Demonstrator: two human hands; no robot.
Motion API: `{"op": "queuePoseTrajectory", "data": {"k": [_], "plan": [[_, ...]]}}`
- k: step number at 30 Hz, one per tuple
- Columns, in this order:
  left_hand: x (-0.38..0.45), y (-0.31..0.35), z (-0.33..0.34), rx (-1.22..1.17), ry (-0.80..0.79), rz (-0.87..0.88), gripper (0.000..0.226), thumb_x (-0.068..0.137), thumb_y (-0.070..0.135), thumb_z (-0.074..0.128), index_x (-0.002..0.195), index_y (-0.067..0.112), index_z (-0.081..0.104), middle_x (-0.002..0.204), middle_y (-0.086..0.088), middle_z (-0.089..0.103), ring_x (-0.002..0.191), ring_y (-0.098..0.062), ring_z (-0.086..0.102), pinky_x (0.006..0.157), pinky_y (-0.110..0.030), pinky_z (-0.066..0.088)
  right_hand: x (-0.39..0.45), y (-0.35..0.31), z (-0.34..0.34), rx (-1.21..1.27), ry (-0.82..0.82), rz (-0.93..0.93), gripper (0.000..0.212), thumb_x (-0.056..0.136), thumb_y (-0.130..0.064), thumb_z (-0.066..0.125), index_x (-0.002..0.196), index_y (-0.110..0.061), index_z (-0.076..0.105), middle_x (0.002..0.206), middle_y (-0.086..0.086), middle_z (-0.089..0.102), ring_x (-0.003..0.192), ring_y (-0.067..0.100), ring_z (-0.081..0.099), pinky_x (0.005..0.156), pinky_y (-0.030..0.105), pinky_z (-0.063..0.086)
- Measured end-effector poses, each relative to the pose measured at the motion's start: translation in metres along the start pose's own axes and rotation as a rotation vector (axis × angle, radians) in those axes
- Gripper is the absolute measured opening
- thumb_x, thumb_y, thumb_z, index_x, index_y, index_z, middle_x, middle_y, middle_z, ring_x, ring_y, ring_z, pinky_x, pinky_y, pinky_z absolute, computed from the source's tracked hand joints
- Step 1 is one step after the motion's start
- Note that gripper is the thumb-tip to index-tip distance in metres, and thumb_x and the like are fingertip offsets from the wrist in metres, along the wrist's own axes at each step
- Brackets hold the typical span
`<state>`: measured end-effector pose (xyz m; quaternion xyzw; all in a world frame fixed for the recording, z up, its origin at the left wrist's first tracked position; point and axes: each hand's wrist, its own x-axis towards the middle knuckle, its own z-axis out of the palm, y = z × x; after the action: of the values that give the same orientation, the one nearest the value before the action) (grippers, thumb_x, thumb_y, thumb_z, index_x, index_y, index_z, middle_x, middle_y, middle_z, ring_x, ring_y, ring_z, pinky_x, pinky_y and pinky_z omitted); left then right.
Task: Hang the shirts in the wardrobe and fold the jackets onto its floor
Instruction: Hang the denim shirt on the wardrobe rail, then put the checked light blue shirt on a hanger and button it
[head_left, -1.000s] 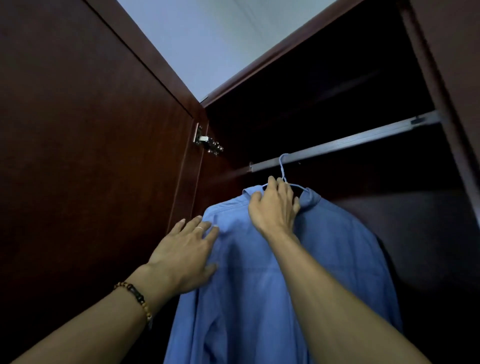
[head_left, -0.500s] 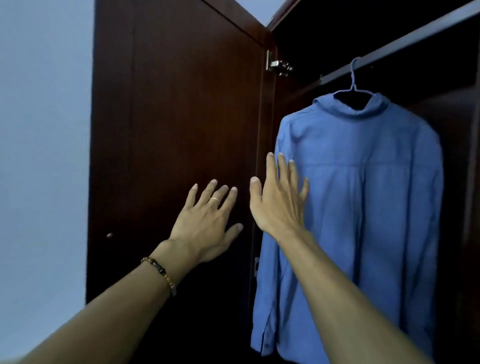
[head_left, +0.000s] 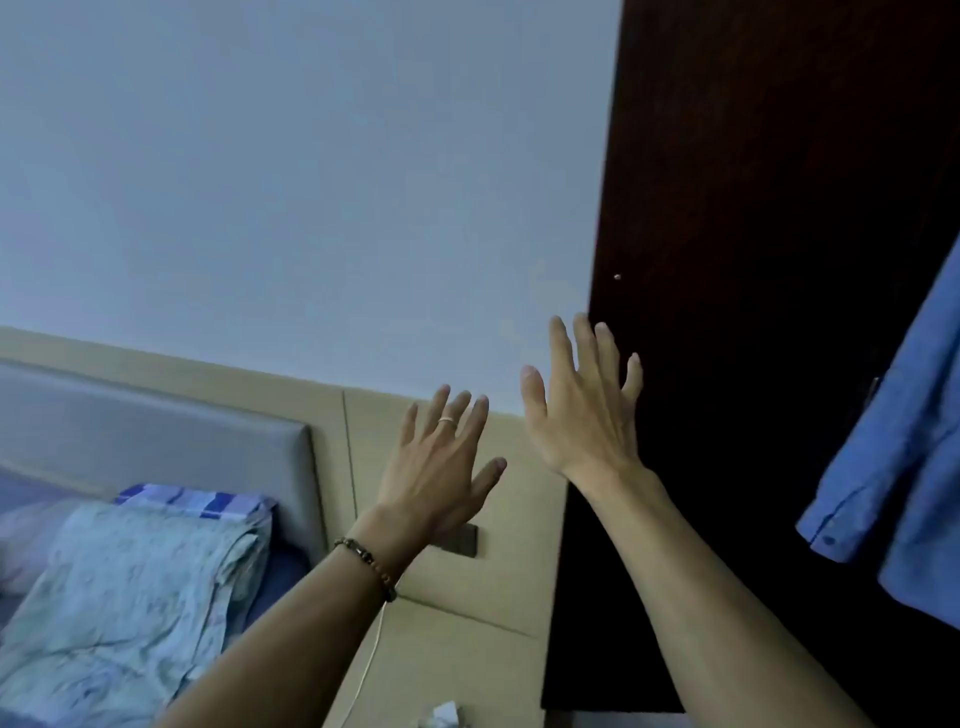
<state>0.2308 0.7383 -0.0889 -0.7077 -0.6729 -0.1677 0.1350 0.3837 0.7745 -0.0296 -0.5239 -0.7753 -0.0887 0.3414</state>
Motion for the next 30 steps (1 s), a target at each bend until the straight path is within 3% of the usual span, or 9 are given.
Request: {"op": "queuePoseTrajectory", "data": {"k": [3, 7, 11, 15, 19, 23, 27, 30], "plan": [[-0.052, -0.054, 0.001, 0.001, -0.019, -0.118, 0.071, 0.099, 0.057, 0.029, 0.156, 0.02, 0.009, 0.164, -0.005, 0.013, 0.152, -0.024, -0.003, 0.121, -0.046, 0.001, -0.023, -0.06, 0.035, 0.041, -0.106, -0.084, 0.06, 0.103, -0.045, 0.025, 0.156, -0.02, 0.013, 0.164, 0.007, 0.008, 0.151, 0.026, 0.0, 0.118, 0.055, 0.004], [-0.127, -0.127, 0.002, -0.009, -0.042, -0.264, 0.07, 0.099, 0.055, 0.035, 0.156, 0.02, 0.014, 0.162, -0.005, 0.016, 0.152, -0.025, 0.0, 0.121, -0.046, 0.002, -0.059, -0.149, 0.08, 0.122, -0.233, -0.157, 0.06, 0.102, -0.045, 0.025, 0.155, -0.019, 0.017, 0.163, 0.006, 0.012, 0.15, 0.025, 0.004, 0.117, 0.055, 0.008], [-0.214, -0.215, 0.003, 0.008, -0.09, -0.39, 0.072, 0.098, 0.059, 0.029, 0.156, 0.02, 0.014, 0.162, -0.006, 0.017, 0.151, -0.026, 0.004, 0.121, -0.047, 0.004, -0.102, -0.256, 0.129, 0.173, -0.338, -0.232, 0.066, 0.095, -0.05, 0.016, 0.153, -0.018, 0.022, 0.16, 0.009, 0.021, 0.148, 0.028, 0.012, 0.116, 0.055, 0.014], [-0.316, -0.318, -0.001, 0.028, -0.188, -0.526, 0.087, 0.085, 0.066, 0.005, 0.156, 0.019, 0.015, 0.163, -0.007, 0.018, 0.152, -0.027, 0.004, 0.121, -0.049, 0.007, -0.158, -0.38, 0.183, 0.226, -0.477, -0.288, 0.059, 0.102, -0.047, 0.026, 0.154, -0.02, 0.017, 0.162, 0.007, 0.015, 0.15, 0.026, 0.007, 0.119, 0.053, 0.008], [-0.4, -0.396, -0.013, 0.028, -0.281, -0.632, 0.072, 0.099, 0.057, 0.031, 0.156, 0.018, 0.012, 0.163, -0.007, 0.014, 0.152, -0.027, 0.002, 0.122, -0.049, 0.007, -0.208, -0.48, 0.221, 0.242, -0.596, -0.345, 0.06, 0.103, -0.045, 0.028, 0.155, -0.018, 0.016, 0.163, 0.007, 0.013, 0.15, 0.026, 0.004, 0.119, 0.053, 0.008], [-0.467, -0.461, -0.015, 0.037, -0.353, -0.718, 0.072, 0.099, 0.058, 0.032, 0.156, 0.018, 0.012, 0.163, -0.007, 0.015, 0.152, -0.027, 0.002, 0.121, -0.048, 0.008, -0.243, -0.561, 0.247, 0.278, -0.724, -0.378, 0.06, 0.103, -0.045, 0.027, 0.155, -0.017, 0.018, 0.163, 0.008, 0.014, 0.15, 0.026, 0.005, 0.119, 0.049, 0.01], [-0.521, -0.51, -0.005, 0.007, -0.339, -0.834, 0.079, 0.09, 0.062, 0.02, 0.155, 0.017, 0.021, 0.161, -0.008, 0.024, 0.151, -0.029, 0.011, 0.12, -0.05, 0.012, -0.27, -0.626, 0.285, 0.285, -0.756, -0.474, 0.079, 0.087, -0.055, 0.009, 0.146, -0.011, 0.038, 0.153, 0.013, 0.036, 0.142, 0.033, 0.027, 0.113, 0.05, 0.028], [-0.555, -0.546, 0.009, -0.024, -0.373, -0.924, 0.073, 0.095, 0.058, 0.03, 0.156, 0.019, 0.018, 0.162, -0.006, 0.02, 0.152, -0.027, 0.007, 0.121, -0.047, 0.01, -0.288, -0.67, 0.323, 0.297, -0.832, -0.51, 0.065, 0.095, -0.049, 0.023, 0.146, -0.012, 0.039, 0.151, 0.013, 0.037, 0.141, 0.032, 0.029, 0.111, 0.048, 0.03]]}}
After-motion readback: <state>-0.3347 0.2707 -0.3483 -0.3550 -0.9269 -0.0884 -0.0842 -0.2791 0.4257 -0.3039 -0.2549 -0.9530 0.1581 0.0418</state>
